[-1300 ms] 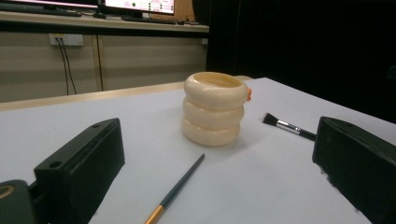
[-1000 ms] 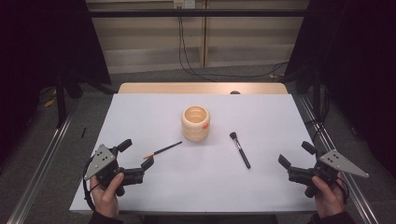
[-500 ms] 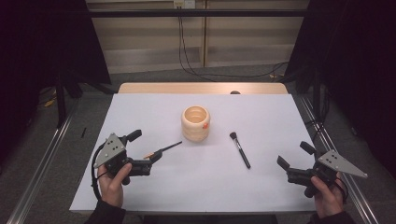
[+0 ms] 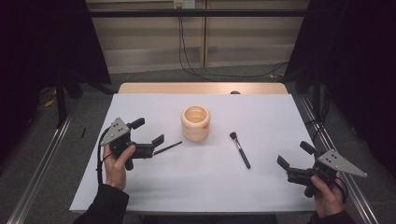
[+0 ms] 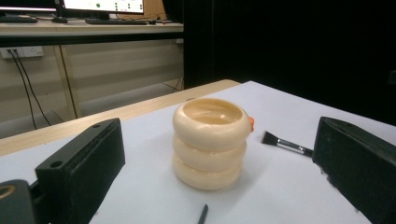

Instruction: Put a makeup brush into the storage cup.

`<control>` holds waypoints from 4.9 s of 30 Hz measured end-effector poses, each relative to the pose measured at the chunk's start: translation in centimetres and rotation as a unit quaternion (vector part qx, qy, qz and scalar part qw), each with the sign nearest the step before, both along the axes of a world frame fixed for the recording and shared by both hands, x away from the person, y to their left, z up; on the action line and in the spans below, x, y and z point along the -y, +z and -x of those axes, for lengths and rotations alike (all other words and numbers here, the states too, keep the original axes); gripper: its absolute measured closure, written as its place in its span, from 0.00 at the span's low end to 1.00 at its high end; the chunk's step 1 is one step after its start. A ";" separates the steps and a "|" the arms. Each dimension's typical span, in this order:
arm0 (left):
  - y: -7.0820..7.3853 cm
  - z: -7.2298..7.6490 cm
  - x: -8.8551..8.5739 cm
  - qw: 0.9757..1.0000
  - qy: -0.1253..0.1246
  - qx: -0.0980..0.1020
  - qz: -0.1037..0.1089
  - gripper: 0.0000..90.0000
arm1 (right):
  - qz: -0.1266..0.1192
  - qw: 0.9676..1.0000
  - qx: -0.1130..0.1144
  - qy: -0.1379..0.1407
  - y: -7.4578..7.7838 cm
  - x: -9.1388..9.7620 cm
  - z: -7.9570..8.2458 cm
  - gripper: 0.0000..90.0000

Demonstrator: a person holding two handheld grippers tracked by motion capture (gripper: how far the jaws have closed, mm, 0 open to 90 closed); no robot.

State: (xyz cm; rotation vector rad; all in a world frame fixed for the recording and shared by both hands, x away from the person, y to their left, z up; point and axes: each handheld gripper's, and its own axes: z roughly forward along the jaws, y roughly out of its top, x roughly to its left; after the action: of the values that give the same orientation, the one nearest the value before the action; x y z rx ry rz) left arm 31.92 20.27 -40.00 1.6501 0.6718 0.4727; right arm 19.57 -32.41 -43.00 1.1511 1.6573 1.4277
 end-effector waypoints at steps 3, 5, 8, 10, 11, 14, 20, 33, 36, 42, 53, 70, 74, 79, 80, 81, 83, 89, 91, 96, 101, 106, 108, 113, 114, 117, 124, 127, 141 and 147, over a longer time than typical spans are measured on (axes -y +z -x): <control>0.6 -0.9 0.3 1.000 0.002 0.011 -0.001 0.03 | -0.008 1.000 -0.003 0.002 0.0 0.1 0.0 0.00; 1.2 -1.5 0.4 1.000 -0.004 0.013 0.000 0.03 | -0.006 1.000 -0.005 0.002 0.0 0.1 0.0 0.00; 1.5 -1.9 0.5 1.000 0.001 0.021 -0.005 0.03 | -0.009 1.000 -0.005 0.001 0.0 0.0 0.0 0.00; 1.7 -2.4 0.6 1.000 -0.007 0.020 0.003 0.03 | -0.008 1.000 -0.006 0.002 -0.1 0.1 -0.1 0.00; 1.9 -2.6 0.7 1.000 0.001 0.022 -0.007 0.03 | -0.008 1.000 -0.008 0.001 -0.1 0.1 -0.1 0.00; 2.4 -3.7 1.3 0.999 0.001 0.030 0.012 0.03 | -0.011 1.000 -0.010 0.003 -0.1 0.0 -0.1 0.00; 2.5 -5.0 1.5 1.000 0.002 0.027 -0.002 0.03 | -0.008 1.000 -0.007 0.005 -0.1 0.1 -0.1 0.00; 1.7 -5.6 1.6 0.998 0.017 -0.021 -0.051 0.02 | -0.007 1.000 -0.011 0.012 -0.2 0.0 -0.2 0.00; 1.8 -5.8 1.5 0.998 0.004 -0.031 -0.061 0.06 | -0.007 1.000 -0.011 0.009 -0.1 0.0 -0.2 0.00; 2.0 -5.9 1.7 0.993 0.002 -0.042 -0.112 0.06 | -0.005 1.000 -0.013 0.015 -0.2 -0.1 -0.2 0.00; 2.3 -6.1 1.7 0.981 -0.003 -0.102 -0.168 0.08 | -0.006 1.000 -0.017 0.013 -0.2 -0.1 -0.2 0.00; 2.1 -7.1 2.5 0.937 -0.055 -0.193 -0.286 0.06 | -0.006 1.000 -0.020 0.018 -0.2 -0.1 -0.2 0.00; 2.0 -7.1 2.7 0.922 -0.070 -0.214 -0.315 0.07 | -0.005 1.000 -0.017 0.018 -0.2 -0.1 -0.2 0.00; 1.4 -7.2 3.0 0.907 -0.078 -0.241 -0.337 0.07 | -0.004 1.000 -0.015 0.018 -0.2 -0.1 -0.2 0.00; 1.4 -7.3 3.0 0.899 -0.085 -0.243 -0.353 0.08 | -0.004 1.000 -0.017 0.019 -0.2 -0.1 -0.2 0.00; 1.2 -7.4 3.1 0.898 -0.082 -0.246 -0.355 0.10 | -0.003 1.000 -0.015 0.020 -0.2 -0.1 -0.2 0.00; 0.7 -7.5 3.3 0.893 -0.081 -0.253 -0.365 0.15 | -0.004 1.000 -0.018 0.021 -0.2 -0.1 -0.2 0.00; -0.1 -7.9 3.4 0.870 -0.095 -0.271 -0.400 0.17 | -0.006 1.000 -0.017 0.017 -0.2 -0.1 -0.2 0.00; -0.4 -8.0 3.4 0.865 -0.098 -0.281 -0.405 0.17 | -0.006 1.000 -0.016 0.017 -0.2 -0.1 -0.2 0.00; -1.3 -8.0 3.8 0.849 -0.097 -0.301 -0.423 0.24 | -0.006 1.000 -0.015 0.018 -0.2 -0.2 -0.2 0.00; -2.2 -8.1 4.2 0.827 -0.123 -0.312 -0.451 0.28 | -0.006 1.000 -0.019 0.013 -0.3 -0.1 -0.3 0.00; -2.6 -7.9 4.6 0.821 -0.132 -0.310 -0.460 0.28 | -0.004 1.000 -0.019 0.015 -0.3 -0.1 -0.3 0.00; -2.7 -8.0 4.5 0.820 -0.129 -0.308 -0.464 0.29 | -0.002 1.000 -0.016 0.018 -0.3 -0.1 -0.3 0.00; -3.0 -8.2 3.8 0.822 -0.129 -0.318 -0.455 0.40 | -0.002 1.000 -0.018 0.016 -0.2 -0.1 -0.3 0.00; -3.0 -8.2 3.7 0.821 -0.132 -0.320 -0.453 0.40 | -0.002 1.000 -0.018 0.016 -0.2 -0.1 -0.3 0.00; -3.3 -7.8 3.7 0.823 -0.132 -0.317 -0.452 0.54 | 0.000 1.000 -0.015 0.018 -0.3 -0.1 -0.3 0.00; -3.6 -7.7 3.9 0.817 -0.145 -0.321 -0.456 0.73 | -0.003 1.000 -0.017 0.018 -0.3 -0.1 -0.3 0.00; -3.8 -7.7 4.0 0.818 -0.145 -0.319 -0.456 0.77 | -0.003 1.000 -0.017 0.018 -0.3 -0.1 -0.3 0.00; -4.4 -7.6 4.7 0.808 -0.150 -0.322 -0.471 0.87 | -0.003 1.000 -0.017 0.020 -0.3 -0.1 -0.3 0.00; -4.4 -7.9 5.1 0.797 -0.158 -0.328 -0.482 0.87 | 0.000 1.000 -0.021 0.019 -0.3 -0.1 -0.3 0.00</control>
State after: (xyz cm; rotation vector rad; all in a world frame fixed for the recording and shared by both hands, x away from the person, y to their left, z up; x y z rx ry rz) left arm 39.82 15.18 -44.42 2.9179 0.6547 -0.0795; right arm 19.85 -32.26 -43.30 1.1620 1.7164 1.4377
